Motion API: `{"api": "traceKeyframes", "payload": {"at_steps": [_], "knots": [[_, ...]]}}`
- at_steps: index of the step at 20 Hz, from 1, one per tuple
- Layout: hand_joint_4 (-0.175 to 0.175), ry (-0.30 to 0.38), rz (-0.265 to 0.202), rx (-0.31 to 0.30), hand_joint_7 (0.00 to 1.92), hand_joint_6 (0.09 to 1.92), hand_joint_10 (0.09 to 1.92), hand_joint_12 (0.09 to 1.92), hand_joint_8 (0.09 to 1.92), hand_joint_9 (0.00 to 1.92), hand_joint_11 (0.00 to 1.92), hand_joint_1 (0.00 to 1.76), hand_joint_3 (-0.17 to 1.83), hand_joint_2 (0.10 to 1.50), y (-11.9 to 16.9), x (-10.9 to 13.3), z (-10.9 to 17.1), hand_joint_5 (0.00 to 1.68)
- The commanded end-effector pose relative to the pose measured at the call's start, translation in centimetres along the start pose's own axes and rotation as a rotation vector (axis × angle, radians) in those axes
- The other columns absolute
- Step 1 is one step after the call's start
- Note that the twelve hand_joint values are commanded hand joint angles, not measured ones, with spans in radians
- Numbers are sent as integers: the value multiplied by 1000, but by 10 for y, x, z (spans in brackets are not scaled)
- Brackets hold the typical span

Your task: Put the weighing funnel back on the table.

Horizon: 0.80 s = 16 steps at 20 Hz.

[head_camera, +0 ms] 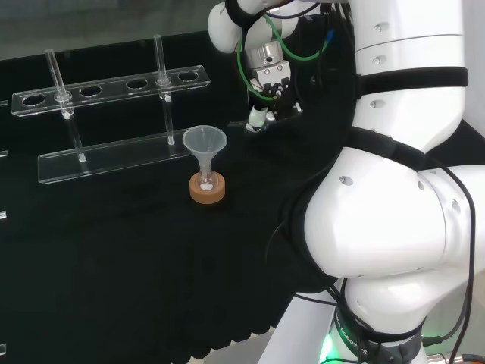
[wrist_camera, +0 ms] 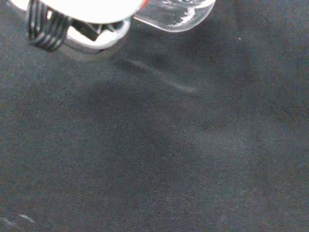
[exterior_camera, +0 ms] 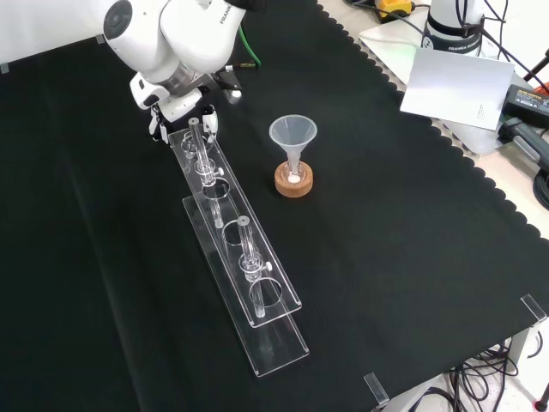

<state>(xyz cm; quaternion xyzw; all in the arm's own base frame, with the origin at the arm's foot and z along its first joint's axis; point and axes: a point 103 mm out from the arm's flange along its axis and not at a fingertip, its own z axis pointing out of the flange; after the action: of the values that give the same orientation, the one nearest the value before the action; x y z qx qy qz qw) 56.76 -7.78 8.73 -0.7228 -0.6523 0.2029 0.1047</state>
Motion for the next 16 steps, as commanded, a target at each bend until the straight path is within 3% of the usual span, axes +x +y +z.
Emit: {"api": "traceKeyframes", "payload": {"at_steps": [1, 12, 16], "knots": [[175, -3, -5, 3, 604, 550, 239, 1001, 676, 1034, 849, 1135, 638, 640, 1, 6, 1, 1337], [175, -4, 2, 12, 596, 546, 238, 998, 674, 1029, 849, 1135, 644, 636, 0, 9, 1, 1340], [175, -2, -9, 22, 543, 581, 241, 1025, 689, 988, 801, 1115, 489, 736, -3, 8, 7, 1286]]}}
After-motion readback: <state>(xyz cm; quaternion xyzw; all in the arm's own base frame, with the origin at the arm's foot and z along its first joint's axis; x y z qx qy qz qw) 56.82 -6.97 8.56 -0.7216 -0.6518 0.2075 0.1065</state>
